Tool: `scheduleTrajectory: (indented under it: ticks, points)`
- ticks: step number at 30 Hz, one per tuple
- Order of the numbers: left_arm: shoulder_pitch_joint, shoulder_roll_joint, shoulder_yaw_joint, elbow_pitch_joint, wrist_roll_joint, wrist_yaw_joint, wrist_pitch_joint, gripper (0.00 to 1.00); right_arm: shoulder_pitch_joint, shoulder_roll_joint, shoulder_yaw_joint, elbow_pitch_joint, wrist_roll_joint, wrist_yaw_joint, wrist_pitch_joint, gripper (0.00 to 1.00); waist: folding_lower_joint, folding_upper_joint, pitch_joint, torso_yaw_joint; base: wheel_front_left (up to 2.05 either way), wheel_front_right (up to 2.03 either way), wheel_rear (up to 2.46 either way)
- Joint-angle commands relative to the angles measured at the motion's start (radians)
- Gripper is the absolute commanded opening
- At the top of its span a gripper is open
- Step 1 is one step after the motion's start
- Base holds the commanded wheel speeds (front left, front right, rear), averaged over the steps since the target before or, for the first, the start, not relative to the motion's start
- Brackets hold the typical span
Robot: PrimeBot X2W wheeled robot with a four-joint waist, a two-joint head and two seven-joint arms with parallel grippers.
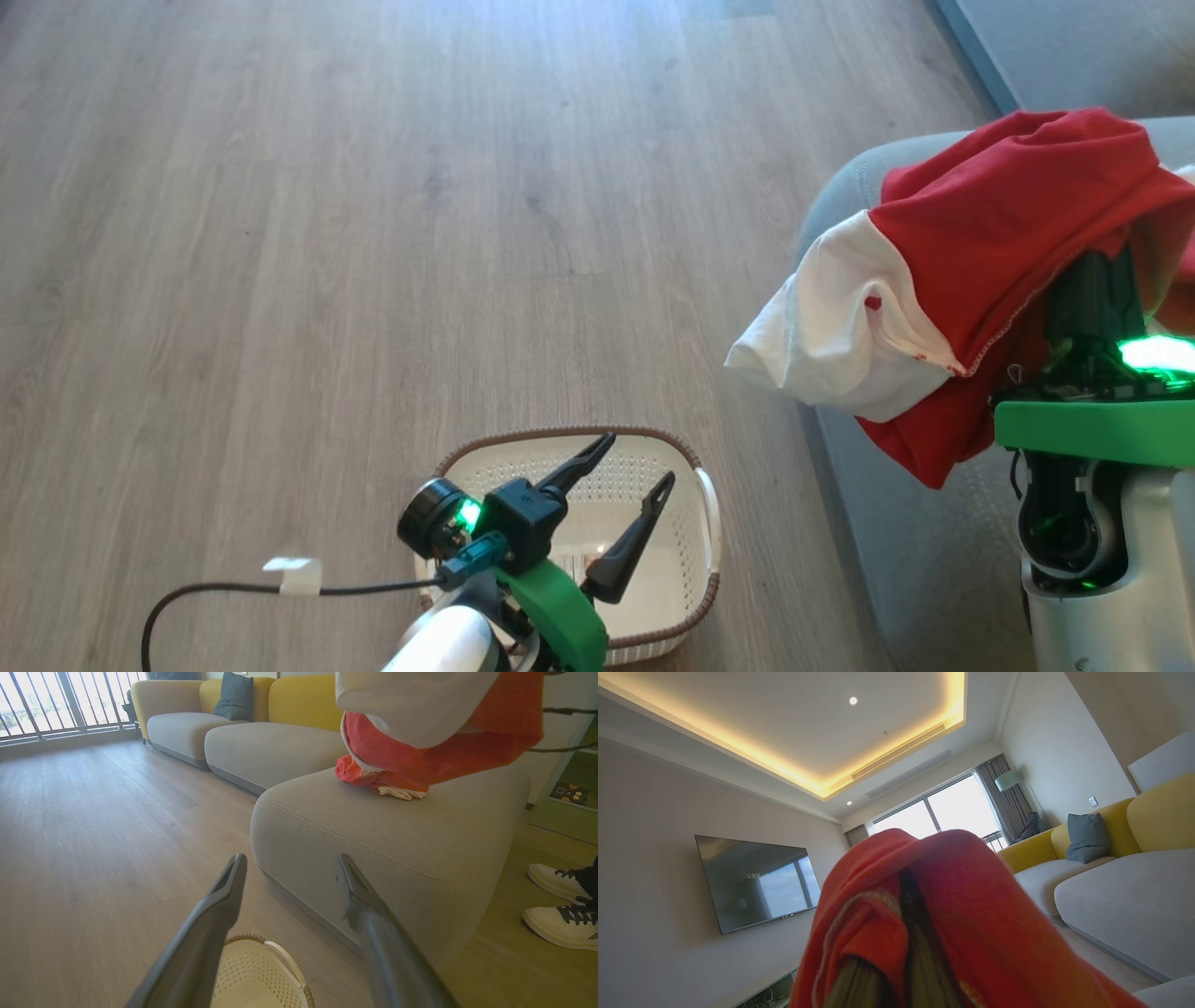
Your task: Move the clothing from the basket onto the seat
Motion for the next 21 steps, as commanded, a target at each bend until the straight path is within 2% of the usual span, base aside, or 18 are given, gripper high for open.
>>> scheduleTrajectory:
  ticks: [1, 9, 21]
  points:
    - [-0.033, -0.006, 0.033, -0.027, 0.008, -0.001, -0.005, 1.0, -0.032, 0.007, 0.023, -0.034, -0.003, 0.007, -0.006, 0.0, 0.0, 0.0, 0.006, -0.013, 0.0, 0.0, 0.0]
    - [-0.052, -0.007, 0.025, -0.029, 0.006, -0.001, -0.005, 1.0, -0.036, 0.007, 0.008, -0.042, -0.002, 0.007, -0.006, 0.0, 0.0, 0.0, 0.039, -0.103, 0.0, 0.0, 0.0]
    - [-0.095, -0.014, 0.003, -0.035, 0.002, -0.001, -0.005, 1.0, -0.025, 0.007, -0.018, -0.065, -0.049, 0.007, -0.006, 0.0, 0.0, 0.0, 0.099, -0.308, 0.0, 0.0, 0.0]
